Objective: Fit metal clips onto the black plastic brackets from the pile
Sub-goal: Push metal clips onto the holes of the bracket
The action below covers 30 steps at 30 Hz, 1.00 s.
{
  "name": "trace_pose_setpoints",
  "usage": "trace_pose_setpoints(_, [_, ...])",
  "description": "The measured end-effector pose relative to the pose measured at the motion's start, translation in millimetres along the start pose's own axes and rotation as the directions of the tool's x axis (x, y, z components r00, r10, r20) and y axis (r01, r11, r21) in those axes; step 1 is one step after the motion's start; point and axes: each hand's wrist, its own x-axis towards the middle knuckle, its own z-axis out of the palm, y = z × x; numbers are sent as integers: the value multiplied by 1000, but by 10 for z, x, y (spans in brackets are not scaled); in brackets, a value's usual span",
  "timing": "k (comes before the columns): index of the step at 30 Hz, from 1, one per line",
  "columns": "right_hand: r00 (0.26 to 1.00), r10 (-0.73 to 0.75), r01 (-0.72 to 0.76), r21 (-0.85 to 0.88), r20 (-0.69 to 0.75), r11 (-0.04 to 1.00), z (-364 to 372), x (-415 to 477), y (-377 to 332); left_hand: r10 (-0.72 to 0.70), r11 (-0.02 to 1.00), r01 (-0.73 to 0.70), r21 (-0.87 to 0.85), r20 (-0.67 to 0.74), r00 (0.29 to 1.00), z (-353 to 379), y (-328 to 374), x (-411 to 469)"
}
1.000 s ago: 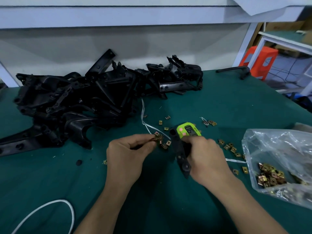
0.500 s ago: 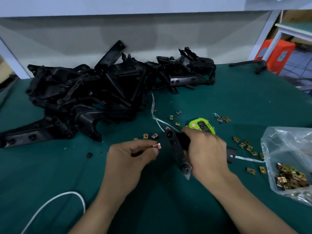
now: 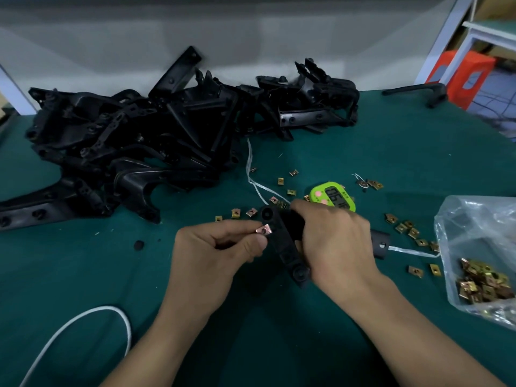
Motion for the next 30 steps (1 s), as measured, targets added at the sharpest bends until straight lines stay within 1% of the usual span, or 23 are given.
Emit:
trace_pose_setpoints(6, [999,53,-53,-17,-8,998,-10,12,21,-19,1000,19,-20,5,1000,-9,-6,6])
trace_pose_setpoints(10, [999,29,-31,-78,-31,996,-7,15,1,-33,999,33,-16,-4,999,0,-3,1])
trace_pose_setpoints(14, [998,-8,3,-68,-67,998,1,10,-26,-42,999,42,-9,-9,999,-2,8,-5])
trace_pose_setpoints(18, [998,23,-28,-95,-53,995,18,18,5,-63,998,63,-12,-2,998,2,14,1])
trace_pose_setpoints(21, [998,48,-51,-83,-36,995,6,31,43,-65,998,65,-2,-1,998,-6,7,9])
trace_pose_setpoints(26, [999,-6,2,-78,-54,997,-3,32,11,-53,999,53,-6,13,999,9,24,-2])
trace_pose_setpoints(30, [998,-10,6,-67,-55,998,4,26,-14,-62,998,62,-20,13,998,1,25,-7])
